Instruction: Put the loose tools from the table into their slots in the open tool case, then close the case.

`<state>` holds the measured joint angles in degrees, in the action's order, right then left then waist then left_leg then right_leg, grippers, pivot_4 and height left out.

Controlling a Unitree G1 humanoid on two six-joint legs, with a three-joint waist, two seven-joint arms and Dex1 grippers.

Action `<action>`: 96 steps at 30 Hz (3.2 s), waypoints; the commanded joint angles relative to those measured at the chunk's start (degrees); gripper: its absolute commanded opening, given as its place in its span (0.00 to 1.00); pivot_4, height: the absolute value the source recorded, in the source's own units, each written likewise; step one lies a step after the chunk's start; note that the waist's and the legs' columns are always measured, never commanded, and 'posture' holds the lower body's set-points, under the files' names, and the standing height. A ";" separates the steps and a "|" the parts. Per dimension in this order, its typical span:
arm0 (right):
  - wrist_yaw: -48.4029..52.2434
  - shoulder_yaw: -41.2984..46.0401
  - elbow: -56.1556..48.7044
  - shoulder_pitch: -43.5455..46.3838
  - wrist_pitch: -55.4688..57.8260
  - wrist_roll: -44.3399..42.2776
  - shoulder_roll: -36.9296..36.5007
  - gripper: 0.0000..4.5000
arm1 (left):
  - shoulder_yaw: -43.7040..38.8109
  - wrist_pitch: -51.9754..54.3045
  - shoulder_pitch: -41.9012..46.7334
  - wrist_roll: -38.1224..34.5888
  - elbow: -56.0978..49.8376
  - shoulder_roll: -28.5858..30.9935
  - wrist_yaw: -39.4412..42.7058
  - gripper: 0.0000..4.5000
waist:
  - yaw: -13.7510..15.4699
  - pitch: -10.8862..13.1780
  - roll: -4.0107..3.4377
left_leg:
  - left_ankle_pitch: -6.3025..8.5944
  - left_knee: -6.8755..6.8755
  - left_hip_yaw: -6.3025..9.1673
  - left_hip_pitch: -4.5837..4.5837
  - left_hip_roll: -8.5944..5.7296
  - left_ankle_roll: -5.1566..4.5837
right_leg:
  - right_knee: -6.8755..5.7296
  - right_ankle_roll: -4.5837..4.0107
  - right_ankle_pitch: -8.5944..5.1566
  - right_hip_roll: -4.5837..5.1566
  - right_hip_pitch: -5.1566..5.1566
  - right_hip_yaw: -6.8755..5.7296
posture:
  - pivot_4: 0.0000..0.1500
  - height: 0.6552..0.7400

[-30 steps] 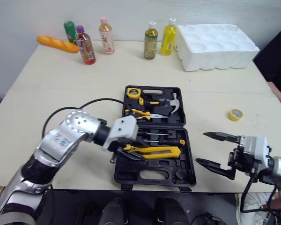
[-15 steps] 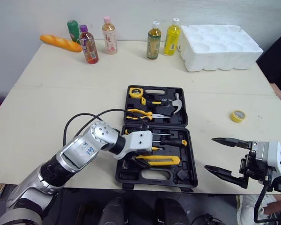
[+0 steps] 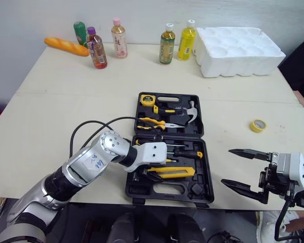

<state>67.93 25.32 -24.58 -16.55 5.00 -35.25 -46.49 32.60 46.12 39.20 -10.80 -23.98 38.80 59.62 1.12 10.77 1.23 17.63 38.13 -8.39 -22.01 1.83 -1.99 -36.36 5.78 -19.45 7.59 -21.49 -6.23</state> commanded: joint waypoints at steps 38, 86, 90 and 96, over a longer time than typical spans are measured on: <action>1.12 1.49 9.26 0.00 -9.52 2.31 3.15 1.00 | -16.82 -36.12 -14.08 -10.98 11.14 -9.55 11.86 0.01 | 0.00 -0.02 -0.04 | 0.00 0.16 0.04 -0.05 -0.03 -0.06 | -0.12 0.02 0.01 -0.01 0.01 -0.09 | 1.00 1.00; 3.26 -0.87 10.46 1.20 -9.14 2.26 3.66 1.00 | -4.28 -17.04 -17.94 3.66 17.16 -3.97 3.80 0.01 | -0.85 -1.37 -1.21 | 0.25 -0.14 0.09 0.98 0.06 -0.06 | 0.39 0.06 0.04 0.28 1.09 -0.08 | 1.00 1.00; 3.15 -0.81 10.49 1.19 -9.06 2.41 3.78 1.00 | -5.02 -20.10 -18.26 3.16 17.25 -4.66 4.22 0.01 | -0.99 -1.42 -1.26 | 0.27 -0.16 0.10 0.98 0.07 -0.06 | 0.41 0.04 0.03 0.30 1.08 -0.07 | 1.00 1.00; 2.12 0.95 11.11 0.97 -9.07 2.29 3.93 1.00 | -10.78 -34.53 -19.32 -2.20 15.73 -7.95 6.92 0.01 | -1.04 -1.34 -1.23 | 0.34 -0.18 0.09 0.89 0.06 -0.12 | 0.46 0.04 0.03 0.42 0.99 -0.10 | 1.00 1.00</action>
<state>70.49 24.54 -13.16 -15.54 -3.74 -32.05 -42.53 21.78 15.15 21.23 -11.78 -8.20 31.13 64.52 0.08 9.43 0.00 17.97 37.96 -8.30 -21.18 1.88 -2.12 -35.90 5.81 -19.42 8.02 -20.55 -6.35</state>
